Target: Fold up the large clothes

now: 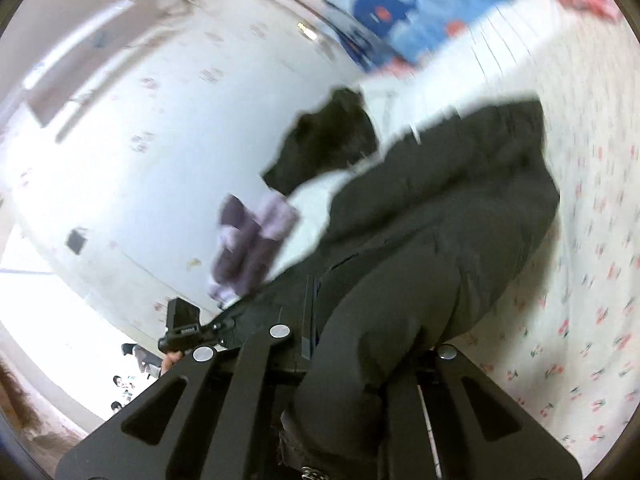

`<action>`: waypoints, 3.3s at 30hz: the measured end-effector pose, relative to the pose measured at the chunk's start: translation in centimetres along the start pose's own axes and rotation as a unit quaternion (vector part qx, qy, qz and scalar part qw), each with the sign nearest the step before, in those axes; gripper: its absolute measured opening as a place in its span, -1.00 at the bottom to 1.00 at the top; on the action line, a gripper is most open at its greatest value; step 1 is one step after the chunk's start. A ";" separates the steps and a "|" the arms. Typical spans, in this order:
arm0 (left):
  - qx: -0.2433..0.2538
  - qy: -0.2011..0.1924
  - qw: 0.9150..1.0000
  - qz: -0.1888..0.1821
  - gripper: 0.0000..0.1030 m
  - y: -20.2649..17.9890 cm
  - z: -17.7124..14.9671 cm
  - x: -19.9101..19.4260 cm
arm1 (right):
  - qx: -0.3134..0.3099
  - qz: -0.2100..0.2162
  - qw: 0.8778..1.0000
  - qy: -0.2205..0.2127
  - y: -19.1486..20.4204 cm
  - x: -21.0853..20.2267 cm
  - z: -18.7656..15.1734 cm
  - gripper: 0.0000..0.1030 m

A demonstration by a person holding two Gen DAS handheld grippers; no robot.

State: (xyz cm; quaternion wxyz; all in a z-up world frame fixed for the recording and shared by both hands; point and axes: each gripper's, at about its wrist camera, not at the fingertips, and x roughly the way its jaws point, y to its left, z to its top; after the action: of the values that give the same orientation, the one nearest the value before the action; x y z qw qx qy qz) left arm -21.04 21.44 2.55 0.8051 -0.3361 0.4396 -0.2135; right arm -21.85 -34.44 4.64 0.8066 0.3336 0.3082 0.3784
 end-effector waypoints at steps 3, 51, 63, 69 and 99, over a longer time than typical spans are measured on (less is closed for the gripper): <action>0.024 0.007 0.999 -0.035 -0.83 -2.9 -1.9 -2.8 | -0.026 0.001 1.000 -0.015 2.7 -4.4 -0.1 -0.88; 0.117 0.085 0.986 0.080 0.64 -3.3 4.2 13.2 | 0.031 -0.262 0.956 0.125 -11.3 -8.0 -1.0 0.83; -0.003 0.190 0.981 -0.050 0.81 5.6 -11.2 5.2 | 0.153 -0.073 0.968 0.185 -9.4 -12.4 -16.3 0.86; 0.043 0.187 0.981 -0.029 0.81 2.5 -13.9 6.2 | 0.128 -0.038 0.980 0.149 -7.6 -11.4 -17.0 0.12; 0.043 0.111 0.993 -0.020 -0.08 1.1 -15.2 2.6 | 0.095 0.022 0.994 0.054 -3.6 -15.5 -21.5 -0.60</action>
State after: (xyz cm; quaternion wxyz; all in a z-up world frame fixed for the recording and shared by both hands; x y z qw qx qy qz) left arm -32.54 15.15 -5.63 0.7608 -0.2845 0.5097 -0.2837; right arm -44.61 -42.28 -7.04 0.7451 0.3942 0.3787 0.3822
